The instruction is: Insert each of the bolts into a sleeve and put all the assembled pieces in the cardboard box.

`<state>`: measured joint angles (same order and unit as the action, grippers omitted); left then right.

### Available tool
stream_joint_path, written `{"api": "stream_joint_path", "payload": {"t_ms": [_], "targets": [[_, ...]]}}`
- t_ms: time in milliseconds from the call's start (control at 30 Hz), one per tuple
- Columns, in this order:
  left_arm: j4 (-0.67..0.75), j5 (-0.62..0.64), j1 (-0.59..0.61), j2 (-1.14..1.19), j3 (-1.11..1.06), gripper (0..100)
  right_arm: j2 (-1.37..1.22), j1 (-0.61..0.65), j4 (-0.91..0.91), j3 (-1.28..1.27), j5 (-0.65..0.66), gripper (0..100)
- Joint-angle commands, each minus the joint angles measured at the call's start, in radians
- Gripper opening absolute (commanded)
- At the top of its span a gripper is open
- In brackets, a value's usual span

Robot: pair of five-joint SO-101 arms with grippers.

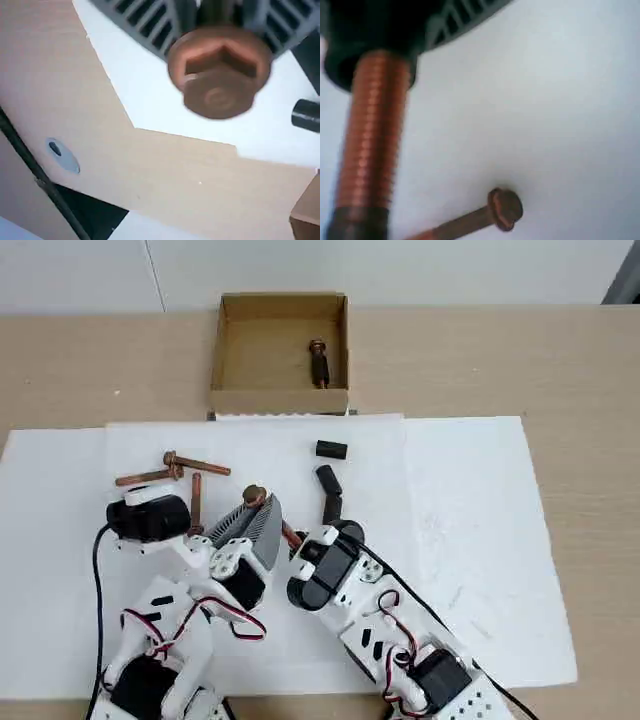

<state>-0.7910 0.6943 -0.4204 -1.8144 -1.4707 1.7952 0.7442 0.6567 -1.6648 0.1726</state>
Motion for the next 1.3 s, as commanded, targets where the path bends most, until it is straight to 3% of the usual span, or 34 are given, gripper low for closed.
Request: {"api": "stream_joint_path", "payload": {"t_ms": [0, 200, 900, 1100, 1267], "targets": [[0.023, -0.032, -0.017, -0.003, -0.030, 0, 0.019, 0.010, -0.030, 0.031, 0.008, 0.2], [0.124, -0.035, -0.015, -0.002, -0.031, 0, 0.019, 0.010, -0.030, 0.028, 0.064, 0.2], [0.178, -0.034, 0.035, -0.003, -0.056, 0, 0.019, 0.010, -0.028, 0.009, 0.063, 0.2], [0.167, -0.031, 0.034, 0.000, -0.058, 0, 0.019, 0.010, -0.028, 0.009, 0.061, 0.2], [0.063, -0.029, -0.026, -0.002, -0.058, 0, 0.019, 0.008, -0.028, 0.009, 0.061, 0.2]]}}
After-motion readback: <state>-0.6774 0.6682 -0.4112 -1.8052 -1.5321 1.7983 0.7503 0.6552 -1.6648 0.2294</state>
